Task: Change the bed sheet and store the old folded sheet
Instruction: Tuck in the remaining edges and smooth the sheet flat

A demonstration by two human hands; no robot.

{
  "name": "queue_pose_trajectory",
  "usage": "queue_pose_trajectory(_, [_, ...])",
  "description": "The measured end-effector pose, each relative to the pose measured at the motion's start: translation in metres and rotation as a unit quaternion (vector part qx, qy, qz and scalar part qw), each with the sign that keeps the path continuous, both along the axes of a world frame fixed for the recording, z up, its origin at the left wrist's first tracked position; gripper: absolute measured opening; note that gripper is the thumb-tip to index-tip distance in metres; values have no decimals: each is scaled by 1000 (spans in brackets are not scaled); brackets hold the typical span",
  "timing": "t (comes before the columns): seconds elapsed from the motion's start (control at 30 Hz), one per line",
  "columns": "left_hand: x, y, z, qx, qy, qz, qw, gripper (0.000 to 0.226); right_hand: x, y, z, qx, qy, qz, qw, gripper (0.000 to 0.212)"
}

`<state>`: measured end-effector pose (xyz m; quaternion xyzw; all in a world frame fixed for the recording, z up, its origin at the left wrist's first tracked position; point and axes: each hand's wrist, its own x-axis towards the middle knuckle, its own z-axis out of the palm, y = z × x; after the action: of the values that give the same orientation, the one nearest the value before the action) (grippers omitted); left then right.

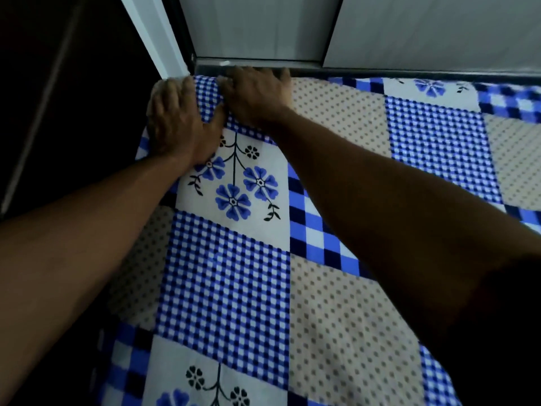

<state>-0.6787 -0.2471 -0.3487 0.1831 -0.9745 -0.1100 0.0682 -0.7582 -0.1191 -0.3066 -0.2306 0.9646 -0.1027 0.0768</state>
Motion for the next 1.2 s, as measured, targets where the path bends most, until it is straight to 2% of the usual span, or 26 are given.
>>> queue_pose_trajectory(0.1, [-8, -9, 6, 50, -24, 32, 998, 91, 6, 28, 6, -48, 48, 2, 998, 51])
queue_pose_trajectory(0.2, [-12, -9, 13, 98, -48, 69, 992, 92, 12, 96, 10, -35, 126, -105, 986, 54])
queue_pose_trajectory(0.23, [-14, -12, 16, 118, -51, 89, 988, 93, 9, 123, 7, -23, 127, -152, 980, 57])
queue_pose_trajectory(0.33, [-15, -14, 28, 167, -58, 119, 977, 83, 8, 189, -2, 10, 53, -281, 958, 67])
queue_pose_trajectory(0.4, [-10, -11, 36, 182, -60, 113, 975, 67, 6, 197, -7, 17, 13, -283, 959, 72])
queue_pose_trajectory(0.47, [4, -7, 39, 168, -28, 144, 975, 59, 9, 174, -8, 34, 7, -217, 976, 74])
queue_pose_trajectory(0.53, [24, 1, 41, 136, 56, 158, 976, 60, 18, 131, -7, 45, 7, -129, 991, 76])
queue_pose_trajectory(0.6, [47, 11, 44, 130, 140, 125, 973, 65, 41, 82, -2, 43, -5, -27, 999, 74])
queue_pose_trajectory(0.7, [88, 34, 51, 119, 242, 58, 961, 60, 100, 29, 10, 30, -33, 156, 987, 66])
queue_pose_trajectory(0.77, [117, 49, 54, 117, 270, 21, 955, 52, 136, 24, 16, 26, -45, 244, 969, 67])
queue_pose_trajectory(0.83, [151, 64, 52, 121, 248, -17, 961, 53, 164, 50, 18, -28, -33, 234, 971, 67])
queue_pose_trajectory(0.93, [202, 92, 39, 72, 140, -120, 980, 57, 191, 142, 9, -123, 13, 69, 990, 54])
queue_pose_trajectory(1.03, [255, 112, 21, 9, 24, -159, 987, 63, 223, 241, -3, -90, 47, -80, 992, 56])
queue_pose_trajectory(1.1, [291, 114, 12, -17, -23, -142, 989, 64, 254, 266, -11, -37, 23, -93, 995, 61])
queue_pose_trajectory(1.2, [346, 102, 11, -22, -51, -116, 992, 64, 310, 244, -18, -8, 2, -21, 1000, 60])
